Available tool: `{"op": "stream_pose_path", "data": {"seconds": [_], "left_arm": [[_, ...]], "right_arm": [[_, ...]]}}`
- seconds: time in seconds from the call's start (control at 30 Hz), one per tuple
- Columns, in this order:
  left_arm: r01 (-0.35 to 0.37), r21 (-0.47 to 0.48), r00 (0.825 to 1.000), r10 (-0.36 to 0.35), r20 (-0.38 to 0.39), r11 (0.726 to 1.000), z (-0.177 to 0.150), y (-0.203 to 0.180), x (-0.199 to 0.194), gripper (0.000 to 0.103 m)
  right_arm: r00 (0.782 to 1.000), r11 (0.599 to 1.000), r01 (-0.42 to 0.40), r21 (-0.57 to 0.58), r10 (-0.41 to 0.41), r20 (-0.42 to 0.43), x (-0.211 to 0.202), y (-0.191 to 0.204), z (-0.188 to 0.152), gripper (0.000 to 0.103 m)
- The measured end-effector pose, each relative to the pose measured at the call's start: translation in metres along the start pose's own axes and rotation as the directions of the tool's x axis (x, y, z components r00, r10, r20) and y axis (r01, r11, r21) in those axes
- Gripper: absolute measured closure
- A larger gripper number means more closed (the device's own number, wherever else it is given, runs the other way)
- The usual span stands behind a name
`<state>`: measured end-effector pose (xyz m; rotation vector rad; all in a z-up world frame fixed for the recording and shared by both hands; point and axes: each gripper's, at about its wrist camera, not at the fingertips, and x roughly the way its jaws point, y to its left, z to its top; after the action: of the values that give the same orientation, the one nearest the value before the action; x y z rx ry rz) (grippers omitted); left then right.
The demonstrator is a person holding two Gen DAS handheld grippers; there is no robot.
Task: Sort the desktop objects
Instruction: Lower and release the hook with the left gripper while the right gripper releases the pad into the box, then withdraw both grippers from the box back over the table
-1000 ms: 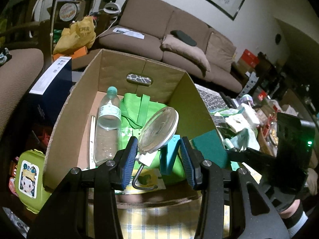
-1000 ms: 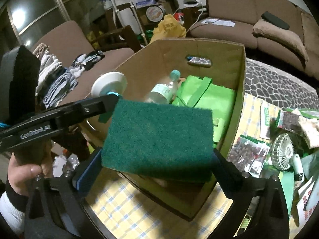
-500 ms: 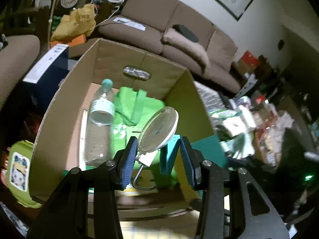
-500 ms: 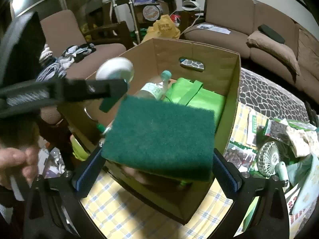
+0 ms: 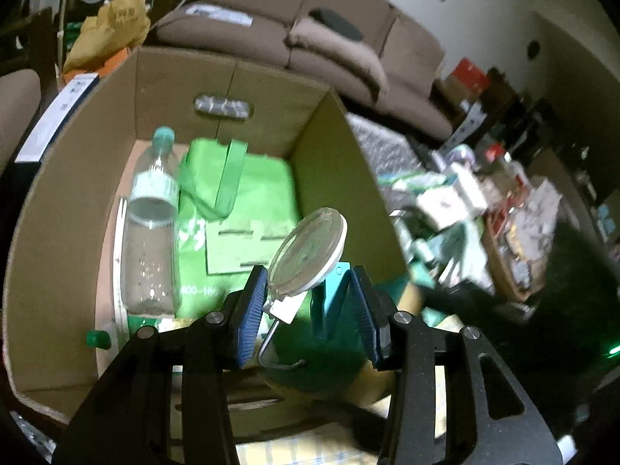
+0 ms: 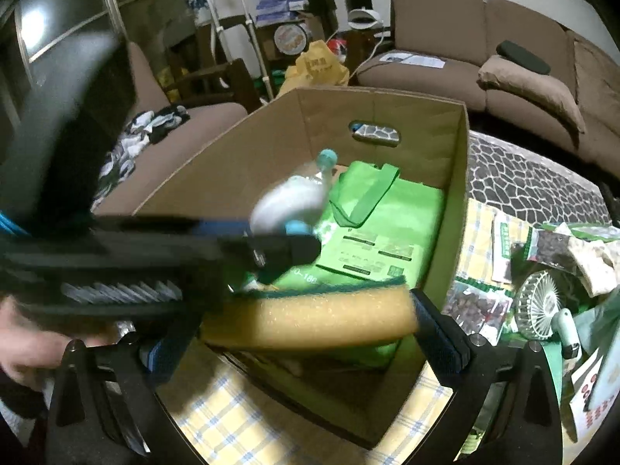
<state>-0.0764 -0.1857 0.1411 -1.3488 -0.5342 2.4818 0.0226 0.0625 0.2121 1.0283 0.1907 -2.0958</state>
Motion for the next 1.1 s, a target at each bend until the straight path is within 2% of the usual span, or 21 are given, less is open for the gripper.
{"op": "stream_pose_path", "data": {"seconds": [0.07, 0.33, 0.37, 0.4, 0.47, 0.73, 0.93, 1.0, 1.1], "left_arm": [[-0.029, 0.014, 0.999, 0.029, -0.027, 0.999, -0.006, 0.002, 0.009, 0.062], [-0.053, -0.045, 0.999, 0.052, -0.016, 0.998, -0.005, 0.02, 0.006, 0.063], [-0.058, -0.054, 0.998, 0.057, -0.013, 0.997, -0.003, 0.023, 0.005, 0.058], [-0.057, -0.066, 0.998, 0.056, -0.013, 0.996, -0.003, 0.025, 0.004, 0.044], [-0.057, -0.085, 0.998, 0.057, -0.006, 0.995, -0.001, 0.03, 0.001, 0.033], [-0.06, -0.119, 0.997, 0.065, 0.036, 0.991, -0.006, 0.037, -0.02, 0.032], [-0.08, -0.088, 0.995, 0.085, 0.058, 0.993, -0.023, 0.025, -0.036, 0.028], [-0.088, -0.068, 0.994, 0.092, 0.063, 0.994, -0.03, 0.017, -0.04, 0.021], [-0.085, -0.043, 0.993, 0.088, 0.073, 0.995, -0.039, 0.005, -0.045, 0.02]], "right_arm": [[1.0, 1.0, 0.0, -0.011, 0.0, -0.014, -0.001, -0.001, -0.001, 0.0], [0.999, 0.999, -0.032, 0.024, 0.031, 0.03, -0.018, -0.008, -0.004, 0.0], [0.999, 0.999, -0.03, 0.029, 0.029, 0.035, -0.021, -0.009, -0.005, 0.0], [0.999, 0.999, -0.025, 0.036, 0.024, 0.038, -0.024, -0.011, -0.006, 0.0], [0.999, 0.999, -0.025, 0.048, 0.023, 0.041, -0.029, -0.015, -0.008, 0.0], [0.997, 0.996, -0.007, 0.093, 0.0, 0.075, -0.056, -0.033, -0.017, 0.0], [0.995, 0.992, 0.025, 0.122, -0.036, 0.088, -0.074, -0.044, -0.026, 0.0], [0.995, 0.991, 0.037, 0.126, -0.048, 0.087, -0.078, -0.046, -0.029, 0.0], [0.994, 0.99, 0.061, 0.128, -0.072, 0.083, -0.084, -0.048, -0.035, 0.0]]}}
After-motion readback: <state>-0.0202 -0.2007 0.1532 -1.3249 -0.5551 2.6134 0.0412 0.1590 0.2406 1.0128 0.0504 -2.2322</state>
